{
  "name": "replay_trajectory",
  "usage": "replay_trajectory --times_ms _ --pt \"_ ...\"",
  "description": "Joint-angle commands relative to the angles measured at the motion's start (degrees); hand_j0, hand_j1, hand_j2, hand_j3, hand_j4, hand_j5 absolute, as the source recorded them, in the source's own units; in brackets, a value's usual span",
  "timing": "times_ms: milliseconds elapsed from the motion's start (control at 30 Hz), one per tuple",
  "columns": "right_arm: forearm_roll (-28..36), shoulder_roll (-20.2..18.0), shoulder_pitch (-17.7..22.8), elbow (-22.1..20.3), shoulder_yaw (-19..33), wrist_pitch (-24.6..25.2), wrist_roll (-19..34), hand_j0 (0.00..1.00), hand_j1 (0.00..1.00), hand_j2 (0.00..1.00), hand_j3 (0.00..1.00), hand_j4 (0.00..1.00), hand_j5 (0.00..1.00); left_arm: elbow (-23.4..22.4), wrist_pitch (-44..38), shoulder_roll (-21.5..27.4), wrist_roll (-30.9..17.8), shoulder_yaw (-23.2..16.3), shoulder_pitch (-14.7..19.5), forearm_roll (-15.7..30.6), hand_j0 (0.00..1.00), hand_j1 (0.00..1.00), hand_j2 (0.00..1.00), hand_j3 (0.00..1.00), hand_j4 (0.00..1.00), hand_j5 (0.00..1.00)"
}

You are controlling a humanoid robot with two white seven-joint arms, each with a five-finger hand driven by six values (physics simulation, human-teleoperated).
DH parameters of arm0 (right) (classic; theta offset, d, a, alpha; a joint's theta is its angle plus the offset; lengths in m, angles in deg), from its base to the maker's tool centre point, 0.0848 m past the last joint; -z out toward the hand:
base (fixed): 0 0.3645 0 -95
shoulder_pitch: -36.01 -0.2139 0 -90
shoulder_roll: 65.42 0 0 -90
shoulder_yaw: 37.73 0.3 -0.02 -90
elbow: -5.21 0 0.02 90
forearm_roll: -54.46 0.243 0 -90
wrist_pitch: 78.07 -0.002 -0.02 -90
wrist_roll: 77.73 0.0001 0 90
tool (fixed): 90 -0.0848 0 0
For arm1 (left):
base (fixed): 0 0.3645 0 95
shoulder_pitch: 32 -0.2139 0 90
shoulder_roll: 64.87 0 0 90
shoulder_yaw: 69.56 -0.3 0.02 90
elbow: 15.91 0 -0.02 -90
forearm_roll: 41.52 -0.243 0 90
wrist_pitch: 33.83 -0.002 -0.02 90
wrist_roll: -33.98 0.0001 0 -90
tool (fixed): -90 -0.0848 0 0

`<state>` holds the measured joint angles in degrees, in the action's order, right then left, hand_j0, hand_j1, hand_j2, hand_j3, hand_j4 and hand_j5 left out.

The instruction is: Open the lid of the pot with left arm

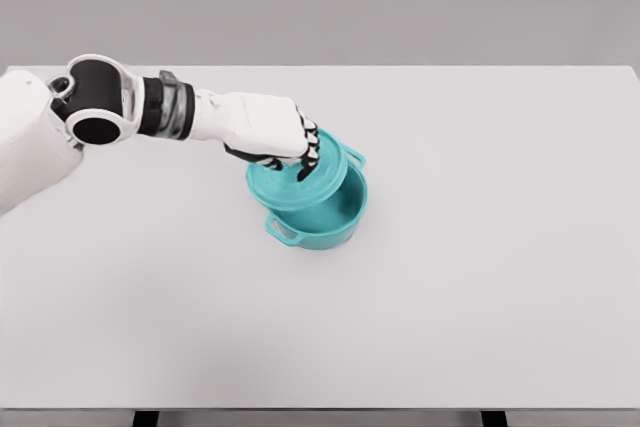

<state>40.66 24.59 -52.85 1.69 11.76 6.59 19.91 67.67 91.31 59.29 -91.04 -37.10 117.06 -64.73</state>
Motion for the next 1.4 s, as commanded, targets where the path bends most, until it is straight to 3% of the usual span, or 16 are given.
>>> replay_trajectory --times_ms 0,300,533,700,800,900,933,1067,1133,1200,1233,1267,1367 --pt "0.0 0.0 0.0 0.0 0.0 0.0 0.0 1.0 1.0 1.0 1.0 1.0 1.0 0.0 -0.1 2.7 0.0 0.2 0.0 0.3 0.41 0.41 0.41 0.41 0.41 0.41" --pt "0.0 0.0 0.0 0.0 0.0 0.0 0.0 1.0 1.0 1.0 1.0 1.0 1.0 -0.6 -0.1 8.3 0.0 0.4 0.5 -0.5 0.41 0.41 0.41 0.41 0.41 0.41" --pt "0.0 0.0 0.0 0.0 0.0 0.0 0.0 1.0 1.0 1.0 1.0 1.0 1.0 -4.8 -0.1 8.4 0.0 0.3 0.2 -6.4 0.42 0.42 0.42 0.42 0.42 0.42" --pt "0.0 0.0 0.0 0.0 0.0 0.0 0.0 1.0 1.0 1.0 1.0 1.0 1.0 -6.9 -0.1 8.1 0.0 0.1 0.0 -7.2 0.47 0.47 0.47 0.47 0.47 0.47" --pt "0.0 0.0 0.0 0.0 0.0 0.0 0.0 1.0 1.0 1.0 1.0 1.0 1.0 -7.7 -0.1 7.9 0.0 0.1 0.0 -7.3 0.64 0.64 0.64 0.64 0.64 0.64" --pt "0.0 0.0 0.0 0.0 0.0 0.0 0.0 1.0 1.0 1.0 1.0 1.0 1.0 -7.8 -0.1 7.9 0.0 0.1 -0.1 -7.3 0.7 0.7 0.7 0.7 0.7 0.7" --pt "0.0 0.0 0.0 0.0 0.0 0.0 0.0 1.0 1.0 1.0 1.0 1.0 1.0 -8.4 -0.1 7.9 0.0 0.1 -0.1 -7.2 0.8 0.8 0.8 0.8 0.8 0.8" --pt "0.0 0.0 0.0 0.0 0.0 0.0 0.0 1.0 1.0 1.0 1.0 1.0 1.0 -9.4 -0.1 7.9 0.0 0.4 -0.1 -7.1 0.99 0.99 0.99 0.99 0.99 0.99" --pt "0.0 0.0 0.0 0.0 0.0 0.1 0.0 1.0 1.0 1.0 1.0 1.0 1.0 -9.6 -0.1 8.4 0.0 0.6 -0.1 -6.2 1.0 1.0 1.0 1.0 1.0 1.0" --pt "0.0 0.0 0.0 0.0 0.0 0.1 0.0 1.0 1.0 1.0 1.0 1.0 1.0 -14.7 -0.1 8.7 0.0 0.9 0.0 -0.8 1.0 1.0 1.0 1.0 1.0 1.0" --pt "0.0 0.0 0.0 0.0 0.0 0.1 0.0 1.0 1.0 1.0 1.0 1.0 1.0 -22.0 -0.1 8.7 0.0 1.3 -0.2 7.8 1.0 1.0 1.0 1.0 1.0 1.0" --pt "0.0 0.0 0.0 0.0 0.0 0.0 0.0 1.0 1.0 1.0 1.0 1.0 1.0 -26.7 -0.1 8.7 0.0 1.3 -0.2 12.7 1.0 1.0 1.0 1.0 1.0 1.0" --pt "0.0 0.0 0.0 0.0 0.0 0.0 0.0 1.0 1.0 1.0 1.0 1.0 1.0 -30.6 -0.1 10.4 0.0 1.4 -0.1 13.4 1.0 1.0 1.0 1.0 1.0 1.0"
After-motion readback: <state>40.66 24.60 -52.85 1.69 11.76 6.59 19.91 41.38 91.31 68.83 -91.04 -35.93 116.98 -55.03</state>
